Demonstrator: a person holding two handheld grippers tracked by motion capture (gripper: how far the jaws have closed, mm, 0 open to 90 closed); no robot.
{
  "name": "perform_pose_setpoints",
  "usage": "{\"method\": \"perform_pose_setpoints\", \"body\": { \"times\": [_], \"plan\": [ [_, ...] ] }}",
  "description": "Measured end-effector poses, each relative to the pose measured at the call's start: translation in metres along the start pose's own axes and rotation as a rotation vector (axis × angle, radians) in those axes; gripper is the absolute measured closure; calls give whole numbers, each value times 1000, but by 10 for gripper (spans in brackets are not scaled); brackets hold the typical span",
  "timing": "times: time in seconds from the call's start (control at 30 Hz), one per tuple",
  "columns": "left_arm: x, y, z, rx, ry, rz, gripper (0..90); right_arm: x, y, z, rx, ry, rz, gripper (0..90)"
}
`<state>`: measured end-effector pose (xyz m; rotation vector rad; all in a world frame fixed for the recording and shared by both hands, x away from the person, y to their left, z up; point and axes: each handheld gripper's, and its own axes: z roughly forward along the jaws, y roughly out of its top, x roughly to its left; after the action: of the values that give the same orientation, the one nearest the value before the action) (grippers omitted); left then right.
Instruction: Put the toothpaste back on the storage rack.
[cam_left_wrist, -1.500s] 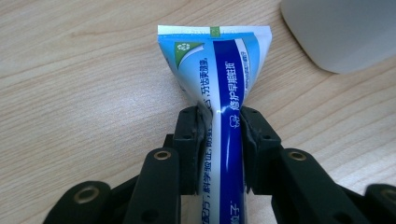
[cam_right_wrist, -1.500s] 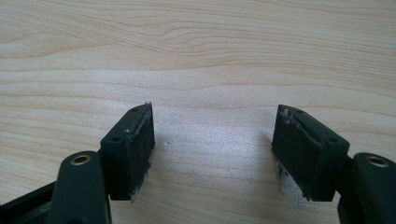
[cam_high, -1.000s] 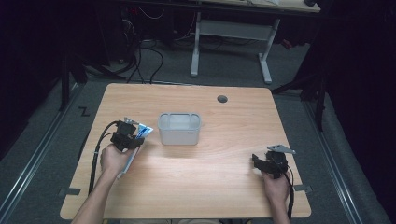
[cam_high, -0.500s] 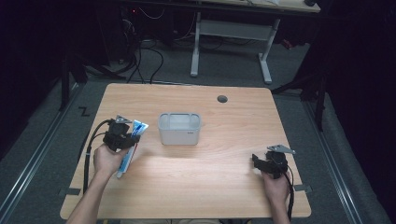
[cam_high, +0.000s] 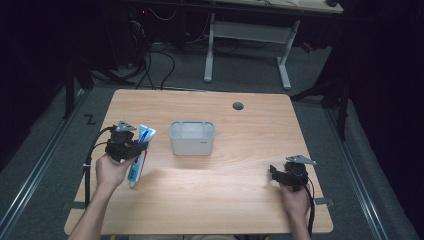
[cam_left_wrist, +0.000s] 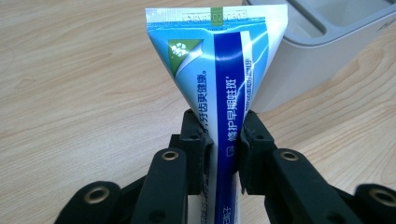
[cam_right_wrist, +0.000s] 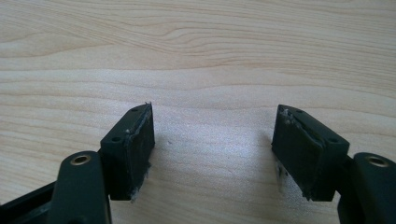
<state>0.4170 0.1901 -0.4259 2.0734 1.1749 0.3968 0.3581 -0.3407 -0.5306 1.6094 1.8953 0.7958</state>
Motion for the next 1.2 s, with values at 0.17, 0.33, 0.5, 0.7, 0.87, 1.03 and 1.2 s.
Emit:
{"method": "perform_pose_setpoints", "body": {
  "times": [0.17,0.33,0.5,0.7,0.87,1.03,1.2],
  "plan": [
    [0,3,-11,-35,-15,-10,754,0,0,0,1,0,2,297],
    [-2,6,-16,-55,-22,-6,753,0,0,0,1,-1,2,297],
    [-4,11,-20,-80,-53,-3,752,0,0,0,1,0,0,297],
    [-6,22,-25,-107,-78,4,752,0,0,0,1,1,-1,296],
    [-11,30,-29,-132,-94,17,751,0,0,0,0,1,-4,295],
    [-15,35,-31,-142,-103,27,751,0,0,0,0,2,-6,294],
    [-18,42,-35,-151,-109,41,751,0,0,0,0,3,-7,294]
  ]
}}
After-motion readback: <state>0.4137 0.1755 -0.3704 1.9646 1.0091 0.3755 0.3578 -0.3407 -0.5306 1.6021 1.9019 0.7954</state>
